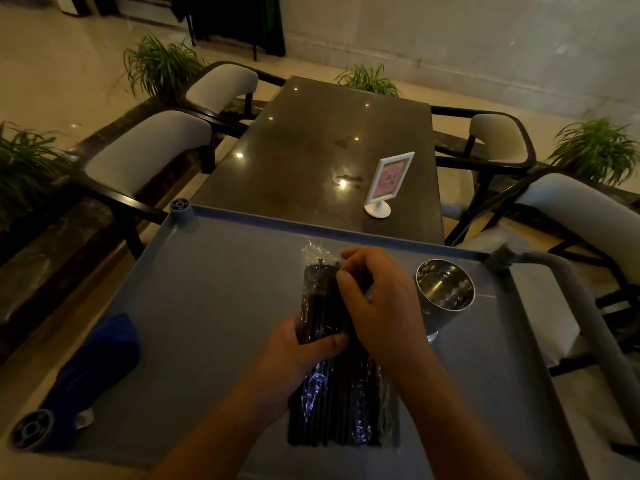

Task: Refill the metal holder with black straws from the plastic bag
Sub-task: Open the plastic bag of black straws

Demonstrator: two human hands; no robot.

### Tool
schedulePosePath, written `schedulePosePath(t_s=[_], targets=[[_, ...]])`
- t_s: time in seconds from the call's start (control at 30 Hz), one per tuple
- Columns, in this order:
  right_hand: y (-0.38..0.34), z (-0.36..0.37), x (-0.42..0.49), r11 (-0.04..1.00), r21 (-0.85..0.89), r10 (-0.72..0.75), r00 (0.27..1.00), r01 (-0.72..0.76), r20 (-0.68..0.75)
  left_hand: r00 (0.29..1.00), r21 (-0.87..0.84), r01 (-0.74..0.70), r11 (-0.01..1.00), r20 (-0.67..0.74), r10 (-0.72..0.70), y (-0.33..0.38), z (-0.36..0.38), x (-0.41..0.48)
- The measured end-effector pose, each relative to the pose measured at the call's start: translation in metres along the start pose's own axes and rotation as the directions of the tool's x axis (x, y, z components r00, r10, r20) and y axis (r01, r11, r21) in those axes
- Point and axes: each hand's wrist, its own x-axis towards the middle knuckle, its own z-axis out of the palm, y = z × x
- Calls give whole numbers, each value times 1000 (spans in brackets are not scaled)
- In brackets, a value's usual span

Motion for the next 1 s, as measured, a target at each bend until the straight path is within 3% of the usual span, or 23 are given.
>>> schedulePosePath(t_s=[0.13, 0.3, 0.53, 1.0], targets=[[2, -5, 3, 999, 40, 17, 1000, -18, 12, 1000, -3, 7, 1000, -15, -7, -2, 0, 2], [5, -2, -4, 994, -74, -66, 982, 80, 175, 1000, 15, -27, 1000, -14, 27, 2, 2, 4], [3, 7, -3, 973, -204, -78, 988, 104, 132, 997, 83, -46, 995, -55, 51, 1, 6, 8], [8, 9, -1, 978, -158, -136, 991, 136, 9, 998, 84, -44, 995, -31, 46, 3, 8, 8]])
